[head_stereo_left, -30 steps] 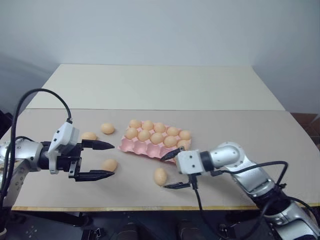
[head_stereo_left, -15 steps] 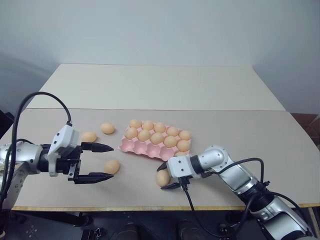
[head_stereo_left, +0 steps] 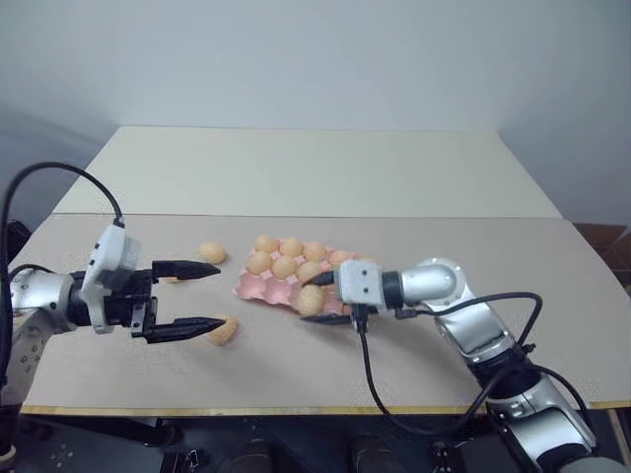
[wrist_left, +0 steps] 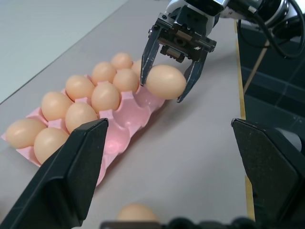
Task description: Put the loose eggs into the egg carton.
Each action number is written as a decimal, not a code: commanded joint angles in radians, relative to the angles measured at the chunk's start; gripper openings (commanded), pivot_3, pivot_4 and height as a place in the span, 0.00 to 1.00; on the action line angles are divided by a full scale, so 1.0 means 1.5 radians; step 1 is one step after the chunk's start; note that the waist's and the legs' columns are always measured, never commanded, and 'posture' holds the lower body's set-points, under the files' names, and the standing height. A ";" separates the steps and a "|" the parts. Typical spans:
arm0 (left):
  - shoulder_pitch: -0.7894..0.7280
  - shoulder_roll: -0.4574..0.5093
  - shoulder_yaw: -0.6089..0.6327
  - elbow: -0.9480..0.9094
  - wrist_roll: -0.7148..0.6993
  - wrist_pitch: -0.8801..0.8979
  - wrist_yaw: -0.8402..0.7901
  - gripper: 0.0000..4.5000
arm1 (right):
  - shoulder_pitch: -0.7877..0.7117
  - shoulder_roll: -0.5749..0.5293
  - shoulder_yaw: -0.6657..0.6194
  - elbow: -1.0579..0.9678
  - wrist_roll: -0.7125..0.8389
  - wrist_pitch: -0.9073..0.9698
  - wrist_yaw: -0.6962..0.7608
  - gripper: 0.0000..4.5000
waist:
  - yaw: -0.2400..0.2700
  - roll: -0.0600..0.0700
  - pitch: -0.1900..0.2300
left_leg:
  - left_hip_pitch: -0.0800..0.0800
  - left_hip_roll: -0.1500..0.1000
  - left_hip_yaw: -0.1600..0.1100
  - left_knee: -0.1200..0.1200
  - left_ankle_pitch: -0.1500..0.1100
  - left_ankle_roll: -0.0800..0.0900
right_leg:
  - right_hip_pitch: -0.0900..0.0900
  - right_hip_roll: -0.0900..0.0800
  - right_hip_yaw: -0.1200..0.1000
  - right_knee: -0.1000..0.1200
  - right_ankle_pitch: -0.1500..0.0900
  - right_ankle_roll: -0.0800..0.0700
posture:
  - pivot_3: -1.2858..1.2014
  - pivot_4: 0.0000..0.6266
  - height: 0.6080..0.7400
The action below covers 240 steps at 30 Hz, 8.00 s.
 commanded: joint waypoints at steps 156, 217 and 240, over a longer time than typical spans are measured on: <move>-0.139 -0.062 -0.255 0.295 0.375 -0.262 0.018 0.59 | 0.266 -0.303 -0.432 -0.304 0.438 0.203 0.014 1.00 | 0.017 0.000 0.000 | 0.000 0.000 0.000 0.000 0.000 0.000 | 0.001 0.000 0.001 -0.001 0.000 0.001 | 0.52 0.24 1.00; -0.318 -0.252 -0.293 0.288 0.298 -0.194 0.007 1.00 | 0.275 -0.298 -0.437 -0.312 0.441 0.205 -0.014 1.00 | 0.014 0.000 0.000 | -0.001 -0.001 0.000 0.001 0.000 0.000 | 0.001 0.000 0.001 -0.001 0.000 0.001 | 0.52 0.24 1.00; 0.103 0.038 0.132 0.074 0.151 -0.109 -0.025 1.00 | 0.241 -0.293 -0.404 -0.200 0.416 0.180 0.046 1.00 | 0.004 0.000 0.000 | 0.000 0.000 0.000 0.001 0.000 0.000 | 0.001 0.000 0.000 -0.001 0.000 0.001 | 0.52 0.24 1.00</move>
